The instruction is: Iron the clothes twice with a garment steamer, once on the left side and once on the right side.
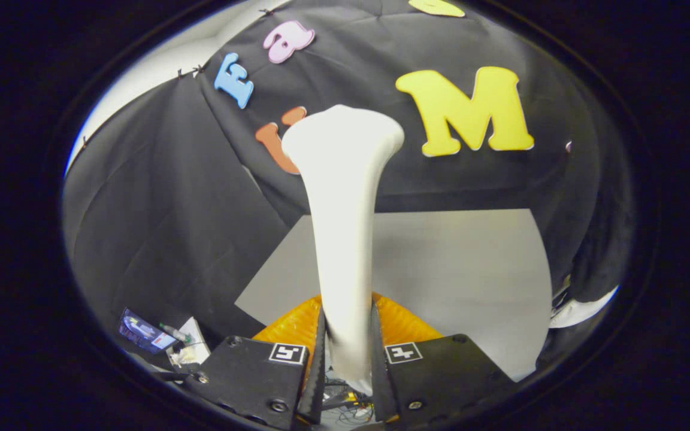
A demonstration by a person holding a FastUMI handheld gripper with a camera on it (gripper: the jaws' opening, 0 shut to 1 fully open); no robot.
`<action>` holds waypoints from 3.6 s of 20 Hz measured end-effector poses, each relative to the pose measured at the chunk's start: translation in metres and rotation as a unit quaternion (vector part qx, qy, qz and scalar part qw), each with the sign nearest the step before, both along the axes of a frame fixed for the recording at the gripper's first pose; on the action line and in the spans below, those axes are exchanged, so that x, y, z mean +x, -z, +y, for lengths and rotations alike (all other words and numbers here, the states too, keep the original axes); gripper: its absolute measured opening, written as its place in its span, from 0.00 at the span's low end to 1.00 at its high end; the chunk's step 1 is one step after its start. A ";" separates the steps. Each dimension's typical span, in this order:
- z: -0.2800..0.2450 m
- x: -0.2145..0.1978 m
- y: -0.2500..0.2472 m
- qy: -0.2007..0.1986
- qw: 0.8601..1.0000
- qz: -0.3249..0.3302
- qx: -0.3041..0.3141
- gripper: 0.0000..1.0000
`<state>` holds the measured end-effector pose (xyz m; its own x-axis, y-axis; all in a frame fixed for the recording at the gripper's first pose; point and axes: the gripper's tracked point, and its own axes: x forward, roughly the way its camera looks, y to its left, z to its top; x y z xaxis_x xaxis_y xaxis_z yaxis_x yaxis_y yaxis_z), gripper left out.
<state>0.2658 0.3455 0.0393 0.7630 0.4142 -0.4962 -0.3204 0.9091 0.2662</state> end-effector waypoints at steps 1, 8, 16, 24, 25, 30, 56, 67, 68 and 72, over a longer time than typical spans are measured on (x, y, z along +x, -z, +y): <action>-0.007 -0.008 -0.003 0.005 1.000 -0.006 0.004 0.35; -0.075 -0.064 -0.020 0.064 0.997 -0.032 0.032 0.35; -0.169 -0.109 -0.054 0.138 0.984 -0.093 0.067 0.35; -0.272 -0.135 -0.125 0.191 0.962 -0.177 0.082 0.35; -0.287 -0.138 -0.137 0.197 0.958 -0.191 0.084 0.35; -0.343 -0.143 -0.177 0.230 0.935 -0.260 0.066 0.35; -0.384 -0.057 -0.233 0.308 0.863 -0.396 -0.066 0.35; -0.385 -0.061 -0.189 0.331 0.874 -0.348 -0.070 0.35; -0.386 -0.061 -0.183 0.335 0.874 -0.344 -0.075 0.35; -0.387 -0.066 -0.159 0.343 0.878 -0.322 -0.084 0.35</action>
